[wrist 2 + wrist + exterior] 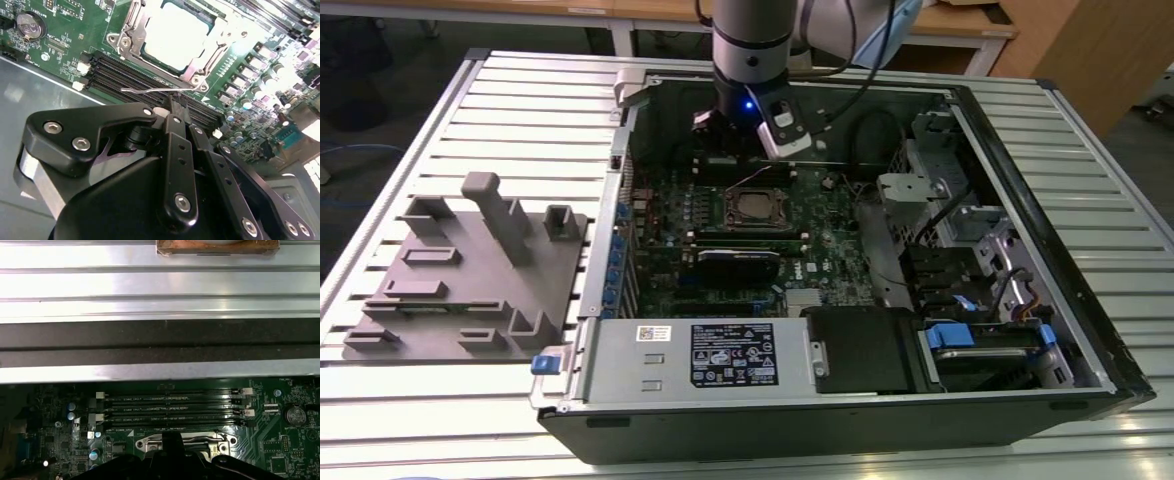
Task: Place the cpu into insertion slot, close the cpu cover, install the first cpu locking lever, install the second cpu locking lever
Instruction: 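Install the first cpu locking lever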
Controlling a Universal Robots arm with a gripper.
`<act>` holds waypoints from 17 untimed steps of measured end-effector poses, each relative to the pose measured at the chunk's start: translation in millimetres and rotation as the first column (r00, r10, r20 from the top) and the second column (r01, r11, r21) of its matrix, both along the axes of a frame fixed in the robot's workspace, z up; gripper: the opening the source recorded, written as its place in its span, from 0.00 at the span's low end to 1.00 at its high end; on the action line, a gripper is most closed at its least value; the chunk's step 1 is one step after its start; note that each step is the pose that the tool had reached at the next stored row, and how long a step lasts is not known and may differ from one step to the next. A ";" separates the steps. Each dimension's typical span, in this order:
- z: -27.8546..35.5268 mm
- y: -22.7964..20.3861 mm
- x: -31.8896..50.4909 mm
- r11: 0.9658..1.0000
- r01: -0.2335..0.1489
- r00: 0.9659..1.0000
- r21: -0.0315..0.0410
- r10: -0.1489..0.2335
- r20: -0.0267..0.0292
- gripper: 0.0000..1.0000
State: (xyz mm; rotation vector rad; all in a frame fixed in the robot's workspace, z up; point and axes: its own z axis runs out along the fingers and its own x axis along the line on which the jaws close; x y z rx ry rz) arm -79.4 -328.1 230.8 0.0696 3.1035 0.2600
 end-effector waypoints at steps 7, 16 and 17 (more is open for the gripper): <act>-4.7 3.7 1.2 1.000 0.000 1.000 -0.001 0.000 0.000 0.10; -6.6 7.0 8.9 1.000 0.000 1.000 -0.001 0.000 0.000 0.10; -6.7 7.0 10.2 1.000 0.000 1.000 -0.002 0.000 0.000 0.10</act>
